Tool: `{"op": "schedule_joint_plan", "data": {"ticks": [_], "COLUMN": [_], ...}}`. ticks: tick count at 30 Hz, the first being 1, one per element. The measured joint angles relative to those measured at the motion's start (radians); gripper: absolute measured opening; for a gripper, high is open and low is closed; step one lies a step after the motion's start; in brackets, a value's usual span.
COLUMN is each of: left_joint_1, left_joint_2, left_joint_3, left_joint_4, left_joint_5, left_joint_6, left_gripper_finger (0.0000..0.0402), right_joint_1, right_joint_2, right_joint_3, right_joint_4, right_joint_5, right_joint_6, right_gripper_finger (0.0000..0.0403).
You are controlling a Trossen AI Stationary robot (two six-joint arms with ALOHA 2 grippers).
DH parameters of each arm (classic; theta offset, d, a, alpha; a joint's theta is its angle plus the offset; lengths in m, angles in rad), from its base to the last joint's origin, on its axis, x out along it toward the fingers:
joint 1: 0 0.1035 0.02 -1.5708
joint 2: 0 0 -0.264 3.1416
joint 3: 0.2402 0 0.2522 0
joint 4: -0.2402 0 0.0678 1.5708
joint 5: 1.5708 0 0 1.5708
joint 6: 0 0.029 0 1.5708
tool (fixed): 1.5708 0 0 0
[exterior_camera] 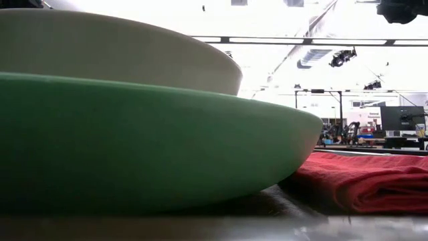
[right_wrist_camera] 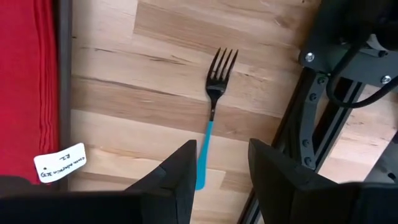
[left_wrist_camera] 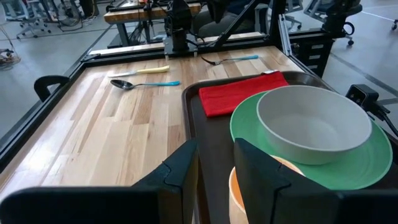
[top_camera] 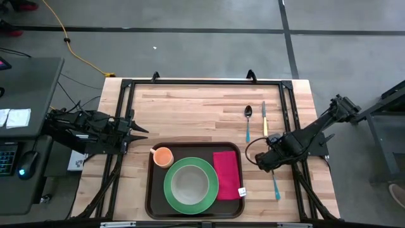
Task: Set up tray
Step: Put the blue fork on the red napkin
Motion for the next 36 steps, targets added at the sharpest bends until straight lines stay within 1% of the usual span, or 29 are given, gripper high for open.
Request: {"op": "schedule_joint_plan", "data": {"ticks": [12, 14, 20, 22, 36], "left_joint_1": [0.0, 0.0, 0.0, 0.0, 0.0], "left_joint_2": [0.0, 0.0, 0.0, 0.0, 0.0], "left_joint_3": [0.0, 0.0, 0.0, 0.0, 0.0], "left_joint_4": [0.0, 0.0, -0.001, 0.0, -0.001], "left_joint_5": [0.0, 0.0, 0.001, 0.001, 0.001], "left_joint_6": [0.0, 0.0, 0.0, 0.0, 0.0], "left_gripper_finger": [0.0136, 0.0136, 0.0136, 0.0136, 0.0136], "right_joint_1": [0.0, 0.0, 0.003, 0.003, 0.004], "right_joint_2": [0.0, 0.0, 0.0, 0.0, -0.001], "right_joint_3": [-0.004, -0.033, -0.161, -0.184, -0.195], "right_joint_4": [0.008, 0.039, 0.181, 0.211, 0.224], "right_joint_5": [0.027, 0.022, -0.044, -0.049, -0.045], "right_joint_6": [-0.005, -0.005, 0.005, 0.006, 0.003], "right_gripper_finger": [0.0123, 0.0123, 0.0123, 0.0123, 0.0123]}}
